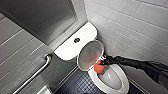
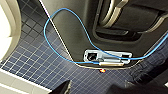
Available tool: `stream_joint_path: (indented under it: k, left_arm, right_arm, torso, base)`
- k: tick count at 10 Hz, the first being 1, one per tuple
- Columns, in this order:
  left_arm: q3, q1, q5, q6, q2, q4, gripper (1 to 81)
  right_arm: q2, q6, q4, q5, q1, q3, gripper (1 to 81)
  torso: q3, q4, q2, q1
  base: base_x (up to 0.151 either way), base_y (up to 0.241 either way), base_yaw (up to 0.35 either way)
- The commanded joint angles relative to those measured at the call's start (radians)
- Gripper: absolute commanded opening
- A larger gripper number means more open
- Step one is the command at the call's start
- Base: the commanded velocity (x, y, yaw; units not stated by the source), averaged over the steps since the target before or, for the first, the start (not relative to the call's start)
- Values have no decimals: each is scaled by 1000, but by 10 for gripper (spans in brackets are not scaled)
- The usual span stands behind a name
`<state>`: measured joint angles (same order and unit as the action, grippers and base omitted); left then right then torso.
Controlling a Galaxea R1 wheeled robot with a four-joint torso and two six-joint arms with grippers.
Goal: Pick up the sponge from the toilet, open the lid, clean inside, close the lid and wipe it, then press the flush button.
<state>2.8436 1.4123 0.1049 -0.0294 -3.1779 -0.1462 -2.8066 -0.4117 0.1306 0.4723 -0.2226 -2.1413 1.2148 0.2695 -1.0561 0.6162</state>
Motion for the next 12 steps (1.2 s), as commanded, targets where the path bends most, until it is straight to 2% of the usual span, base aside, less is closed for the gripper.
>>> stream_joint_path:
  k: [1, 2, 4, 5, 6, 8, 11, 12]
  left_arm:
    - [8, 47, -90, -6, 4, -7, 811]
    - [8, 47, -90, -21, 1, -6, 811]
    - [8, 47, -91, -30, -1, -4, 811]
    - [8, 47, -91, -30, -1, -4, 811]
    - [10, 47, -90, -32, -2, -4, 811]
    - [8, 47, -90, -32, 1, -4, 811]
    - [8, 46, -90, -32, -2, -4, 811]
    - [8, 46, -90, -32, -4, -4, 811]
  right_arm:
    - [-7, 8, 14, 74, 105, 17, 10]
    - [-18, 10, 7, 107, 107, 25, 10]
    - [-73, 17, 87, 207, 142, -5, 10]
    - [-98, 19, 101, 265, 151, -28, 10]
    - [-102, 19, 106, 287, 140, -28, 10]
    - [-55, 16, 106, 267, 99, 0, 10]
    - [29, 5, 106, 253, 125, 106, 10]
    - [39, 7, 113, 246, 82, 98, 10]
  torso:
    - [0, 0, 0, 0]
    - [0, 0, 0, 0]
    - [0, 0, 0, 0]
    - [0, 0, 0, 0]
    - [0, 0, 0, 0]
    - [0, 0, 0, 0]
    - [0, 0, 0, 0]
    - [0, 0, 0, 0]
  base:
    - [0, 0, 0]
    - [0, 0, 0]
    - [0, 0, 0]
    - [0, 0, 0]
    - [0, 0, 0]
    - [0, 0, 0]
    - [0, 0, 0]
    - [0, 0, 0]
